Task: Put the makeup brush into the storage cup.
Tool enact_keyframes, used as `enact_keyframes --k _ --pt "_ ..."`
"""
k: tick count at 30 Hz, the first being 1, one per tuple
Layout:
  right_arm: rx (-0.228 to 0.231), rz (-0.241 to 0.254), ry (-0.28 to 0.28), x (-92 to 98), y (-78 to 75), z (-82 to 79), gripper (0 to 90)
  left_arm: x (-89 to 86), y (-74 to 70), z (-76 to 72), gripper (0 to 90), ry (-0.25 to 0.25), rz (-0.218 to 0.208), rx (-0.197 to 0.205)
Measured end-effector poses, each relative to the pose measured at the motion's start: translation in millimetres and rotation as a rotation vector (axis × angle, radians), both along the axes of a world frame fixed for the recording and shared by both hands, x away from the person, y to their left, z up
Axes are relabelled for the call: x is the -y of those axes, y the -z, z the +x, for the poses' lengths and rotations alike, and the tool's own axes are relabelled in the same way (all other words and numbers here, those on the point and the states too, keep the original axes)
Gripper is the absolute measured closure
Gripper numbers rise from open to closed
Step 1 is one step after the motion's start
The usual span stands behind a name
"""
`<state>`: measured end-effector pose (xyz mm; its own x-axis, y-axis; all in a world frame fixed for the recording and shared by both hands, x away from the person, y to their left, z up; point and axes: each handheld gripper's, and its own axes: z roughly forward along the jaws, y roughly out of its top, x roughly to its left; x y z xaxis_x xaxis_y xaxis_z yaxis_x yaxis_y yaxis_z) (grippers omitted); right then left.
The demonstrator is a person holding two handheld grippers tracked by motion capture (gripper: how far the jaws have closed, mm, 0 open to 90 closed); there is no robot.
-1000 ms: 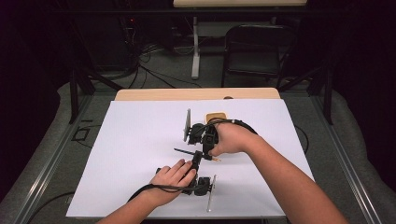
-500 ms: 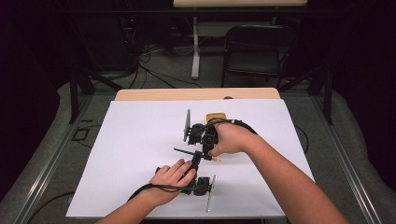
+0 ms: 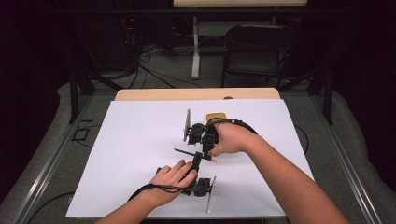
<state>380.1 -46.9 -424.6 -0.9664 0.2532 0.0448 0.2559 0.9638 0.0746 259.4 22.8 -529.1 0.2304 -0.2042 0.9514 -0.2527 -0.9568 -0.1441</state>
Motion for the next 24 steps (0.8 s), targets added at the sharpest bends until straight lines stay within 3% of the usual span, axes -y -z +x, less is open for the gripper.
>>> enact_keyframes --k 2,4,16,24 --pt "0.001 -0.004 0.001 0.6 -1.1 0.2 83.1 0.5 -0.7 -0.4 83.1 0.002 0.010 0.013" --pt "0.001 0.003 0.003 1.4 -1.8 0.3 82.2 0.4 0.1 0.0 83.2 -0.005 0.013 -0.008" --pt "0.019 0.019 -0.004 2.7 -4.8 -0.3 77.0 0.5 0.5 -0.2 83.1 -0.004 0.017 -0.002" --pt "0.016 0.020 -0.006 2.8 -5.0 -0.9 75.2 -1.4 -0.1 -0.3 83.1 0.001 0.000 0.008"
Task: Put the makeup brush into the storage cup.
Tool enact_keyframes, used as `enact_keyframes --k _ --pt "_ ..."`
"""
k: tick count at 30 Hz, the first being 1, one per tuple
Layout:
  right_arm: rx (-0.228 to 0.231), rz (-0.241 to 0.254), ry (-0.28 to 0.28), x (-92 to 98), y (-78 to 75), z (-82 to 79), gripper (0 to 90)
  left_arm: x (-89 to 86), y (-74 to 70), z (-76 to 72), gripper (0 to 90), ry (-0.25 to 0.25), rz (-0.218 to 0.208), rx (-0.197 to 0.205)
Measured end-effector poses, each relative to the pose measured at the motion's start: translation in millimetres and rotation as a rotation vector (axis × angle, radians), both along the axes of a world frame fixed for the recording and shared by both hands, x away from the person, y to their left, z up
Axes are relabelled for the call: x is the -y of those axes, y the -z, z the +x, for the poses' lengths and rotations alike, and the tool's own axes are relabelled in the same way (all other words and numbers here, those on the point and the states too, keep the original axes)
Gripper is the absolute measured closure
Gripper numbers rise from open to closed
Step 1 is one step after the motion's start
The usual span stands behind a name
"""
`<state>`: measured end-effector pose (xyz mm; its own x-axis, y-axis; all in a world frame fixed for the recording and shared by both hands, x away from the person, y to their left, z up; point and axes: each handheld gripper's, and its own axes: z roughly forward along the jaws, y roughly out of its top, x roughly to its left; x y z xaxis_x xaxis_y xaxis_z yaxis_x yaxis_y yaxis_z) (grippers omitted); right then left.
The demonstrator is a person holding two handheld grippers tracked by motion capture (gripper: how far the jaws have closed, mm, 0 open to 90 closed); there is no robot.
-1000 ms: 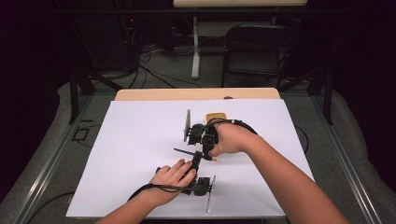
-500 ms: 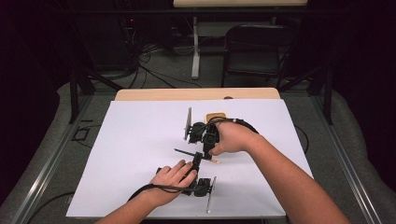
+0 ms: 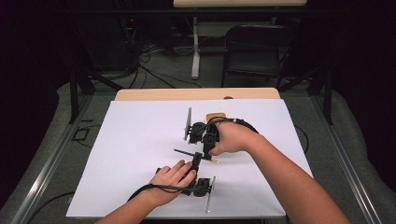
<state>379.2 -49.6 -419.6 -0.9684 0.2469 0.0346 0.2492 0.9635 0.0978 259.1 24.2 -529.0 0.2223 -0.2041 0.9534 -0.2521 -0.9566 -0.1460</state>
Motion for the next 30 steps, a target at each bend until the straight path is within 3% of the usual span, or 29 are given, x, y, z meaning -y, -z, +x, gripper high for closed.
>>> enact_keyframes --k 6,7,8,12,15,22,30 --pt "0.021 0.013 -0.004 4.0 -3.1 0.4 71.4 -3.2 1.7 1.2 83.1 -0.012 0.001 -0.029" --pt "0.027 0.013 -0.007 5.2 -4.4 0.6 70.5 -4.0 1.7 1.3 83.1 -0.009 -0.006 -0.007" --pt "0.033 0.017 -0.006 6.5 -5.5 0.7 69.5 -4.6 1.9 1.8 83.1 -0.015 -0.003 -0.023" --pt "0.065 0.039 -0.015 12.3 -9.3 1.1 65.3 -5.7 0.0 3.0 83.1 -0.012 -0.001 -0.009" --pt "0.081 0.066 -0.023 15.5 -11.3 0.8 60.5 -6.2 -1.2 3.9 83.1 -0.017 -0.006 -0.027" --pt "0.058 0.078 -0.028 15.6 -12.8 -1.9 49.0 -6.8 -2.1 4.0 83.1 -0.016 -0.002 -0.026" --pt "0.074 0.096 -0.055 17.8 -13.5 -1.7 46.5 -10.2 0.0 3.0 83.1 -0.015 -0.004 -0.036"
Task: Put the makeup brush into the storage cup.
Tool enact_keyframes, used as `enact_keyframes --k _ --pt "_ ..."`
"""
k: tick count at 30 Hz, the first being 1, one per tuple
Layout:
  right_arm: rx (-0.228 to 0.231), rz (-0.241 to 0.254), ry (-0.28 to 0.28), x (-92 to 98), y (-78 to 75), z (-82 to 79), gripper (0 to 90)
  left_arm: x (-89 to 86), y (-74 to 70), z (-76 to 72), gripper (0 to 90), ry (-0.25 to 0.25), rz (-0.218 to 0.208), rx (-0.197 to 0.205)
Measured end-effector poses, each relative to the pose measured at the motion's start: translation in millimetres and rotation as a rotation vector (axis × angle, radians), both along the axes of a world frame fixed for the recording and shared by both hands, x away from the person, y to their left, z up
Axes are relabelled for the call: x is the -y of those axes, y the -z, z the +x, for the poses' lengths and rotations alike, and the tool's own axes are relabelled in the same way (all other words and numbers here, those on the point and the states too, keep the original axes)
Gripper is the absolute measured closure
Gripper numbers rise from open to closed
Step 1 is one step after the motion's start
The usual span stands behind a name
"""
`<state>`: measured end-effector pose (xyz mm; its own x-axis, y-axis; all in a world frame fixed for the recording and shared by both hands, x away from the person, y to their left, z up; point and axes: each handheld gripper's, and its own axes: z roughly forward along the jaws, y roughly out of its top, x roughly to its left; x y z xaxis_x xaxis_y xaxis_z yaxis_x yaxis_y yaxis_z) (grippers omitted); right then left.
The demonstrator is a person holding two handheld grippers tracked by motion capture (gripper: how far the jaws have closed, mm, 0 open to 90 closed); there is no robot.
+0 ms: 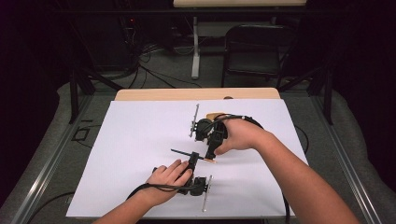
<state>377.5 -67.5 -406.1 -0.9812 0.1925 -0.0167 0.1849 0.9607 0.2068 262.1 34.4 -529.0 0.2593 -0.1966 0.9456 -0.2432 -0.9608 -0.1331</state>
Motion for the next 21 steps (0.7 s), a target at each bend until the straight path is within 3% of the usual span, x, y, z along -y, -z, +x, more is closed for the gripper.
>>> enact_keyframes --k 1,3,8,10,12,19,21 --pt "0.001 -0.001 0.001 0.6 -0.6 -0.2 46.0 -0.6 -0.7 0.0 83.1 -0.003 0.006 0.001" --pt "0.012 0.001 0.005 2.1 -1.7 0.2 43.9 -2.6 0.4 1.4 83.1 0.010 -0.028 0.005" --pt "0.038 0.016 0.012 8.5 -5.3 0.6 41.4 -7.6 -2.2 3.8 83.1 0.006 -0.028 0.002" --pt "0.059 0.017 0.009 11.5 -7.7 0.6 40.7 -9.0 -6.7 5.9 83.1 0.004 0.010 -0.004" --pt "0.075 0.019 0.005 13.7 -9.5 0.8 39.8 -11.7 -8.0 8.6 83.1 0.003 -0.030 -0.007" --pt "0.107 0.031 0.006 19.6 -12.3 -0.7 38.2 -16.8 -18.2 11.7 83.1 -0.009 -0.060 -0.037" --pt "0.110 0.036 0.009 21.8 -11.7 -0.7 38.1 -18.1 -19.6 13.7 83.1 0.007 -0.101 -0.051"
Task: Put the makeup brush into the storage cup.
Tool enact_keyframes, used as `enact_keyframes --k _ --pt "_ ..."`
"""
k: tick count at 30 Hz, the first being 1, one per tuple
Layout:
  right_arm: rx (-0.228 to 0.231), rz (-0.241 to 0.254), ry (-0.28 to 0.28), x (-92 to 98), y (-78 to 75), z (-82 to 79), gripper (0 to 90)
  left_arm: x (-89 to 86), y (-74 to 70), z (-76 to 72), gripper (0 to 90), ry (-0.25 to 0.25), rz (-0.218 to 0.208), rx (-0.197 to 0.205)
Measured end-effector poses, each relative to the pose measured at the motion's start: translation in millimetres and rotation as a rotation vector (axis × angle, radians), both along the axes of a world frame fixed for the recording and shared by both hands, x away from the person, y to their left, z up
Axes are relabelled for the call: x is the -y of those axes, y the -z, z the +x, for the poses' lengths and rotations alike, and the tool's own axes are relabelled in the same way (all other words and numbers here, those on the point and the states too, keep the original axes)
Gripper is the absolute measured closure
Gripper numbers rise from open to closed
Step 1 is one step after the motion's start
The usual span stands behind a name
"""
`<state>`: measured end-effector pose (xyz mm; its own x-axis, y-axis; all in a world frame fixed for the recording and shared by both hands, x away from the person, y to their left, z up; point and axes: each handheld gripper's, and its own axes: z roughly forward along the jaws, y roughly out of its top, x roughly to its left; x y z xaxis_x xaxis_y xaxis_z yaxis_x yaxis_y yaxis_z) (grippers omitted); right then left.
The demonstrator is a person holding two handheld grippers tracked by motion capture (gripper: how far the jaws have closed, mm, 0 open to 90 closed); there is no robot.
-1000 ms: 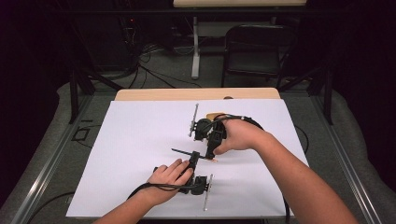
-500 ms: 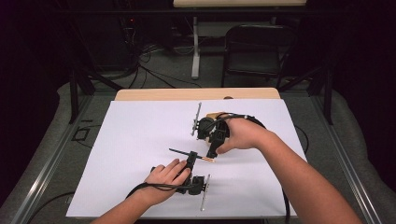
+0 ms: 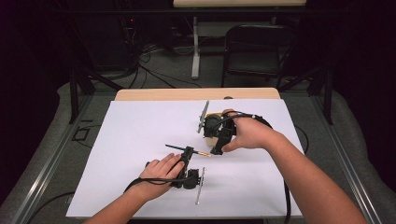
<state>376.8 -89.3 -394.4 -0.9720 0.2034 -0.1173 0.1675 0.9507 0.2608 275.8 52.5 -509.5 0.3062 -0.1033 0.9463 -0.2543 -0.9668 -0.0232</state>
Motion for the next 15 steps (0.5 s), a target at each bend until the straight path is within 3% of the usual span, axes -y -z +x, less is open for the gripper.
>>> enact_keyframes --k 9,15 --pt "0.032 0.009 -0.003 6.7 -3.1 -2.1 37.4 -8.1 -15.4 9.5 83.1 -0.015 -0.125 -0.093" --pt "0.049 0.026 0.018 16.6 -7.2 -2.2 37.4 -14.0 -26.2 13.6 83.1 -0.024 -0.179 -0.134"
